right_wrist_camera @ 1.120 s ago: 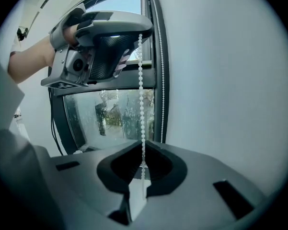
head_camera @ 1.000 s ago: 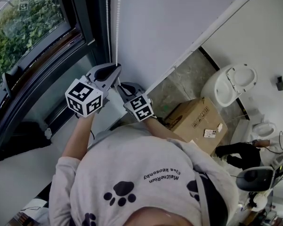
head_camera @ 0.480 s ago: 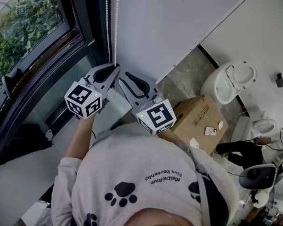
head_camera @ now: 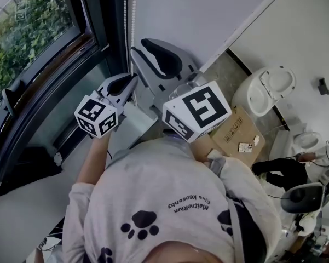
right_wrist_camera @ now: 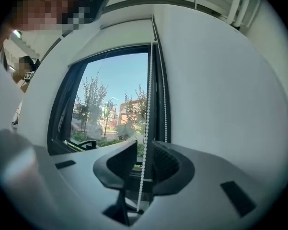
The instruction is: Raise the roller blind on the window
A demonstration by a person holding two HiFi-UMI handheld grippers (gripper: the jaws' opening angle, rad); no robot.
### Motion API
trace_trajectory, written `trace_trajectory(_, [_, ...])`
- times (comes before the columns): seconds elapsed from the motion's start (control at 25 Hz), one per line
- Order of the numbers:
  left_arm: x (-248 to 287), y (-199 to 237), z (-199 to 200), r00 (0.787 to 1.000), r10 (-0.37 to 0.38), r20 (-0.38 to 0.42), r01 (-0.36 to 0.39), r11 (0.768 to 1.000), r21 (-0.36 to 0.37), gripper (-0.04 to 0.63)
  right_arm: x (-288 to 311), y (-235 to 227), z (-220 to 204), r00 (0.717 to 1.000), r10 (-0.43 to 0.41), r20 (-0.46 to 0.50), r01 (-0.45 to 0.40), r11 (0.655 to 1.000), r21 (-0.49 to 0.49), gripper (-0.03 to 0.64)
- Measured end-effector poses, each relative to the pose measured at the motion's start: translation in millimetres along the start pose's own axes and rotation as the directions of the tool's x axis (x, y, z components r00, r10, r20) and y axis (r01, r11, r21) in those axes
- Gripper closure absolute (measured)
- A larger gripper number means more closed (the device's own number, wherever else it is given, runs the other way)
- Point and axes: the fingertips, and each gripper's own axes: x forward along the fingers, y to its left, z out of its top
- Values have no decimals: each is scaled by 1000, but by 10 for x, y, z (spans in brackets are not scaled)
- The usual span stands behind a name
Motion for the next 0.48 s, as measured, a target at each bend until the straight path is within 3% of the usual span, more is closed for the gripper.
trace_trajectory(0.28, [-13, -63, -18, 1000, -11, 3, 11, 1000, 6, 580, 201, -22, 343, 999, 0, 39, 0, 1000, -19, 533])
trace_trajectory(0.36, [-18, -76, -13, 1000, -10, 6, 10, 1000, 8, 580, 207, -47, 383, 999, -13, 46, 14, 1000, -25, 591])
trace_trajectory(0.48, [-21, -81, 2, 1000, -5, 13, 5, 1000, 13, 580, 185, -58, 394, 998, -16, 57, 18, 999, -36, 604])
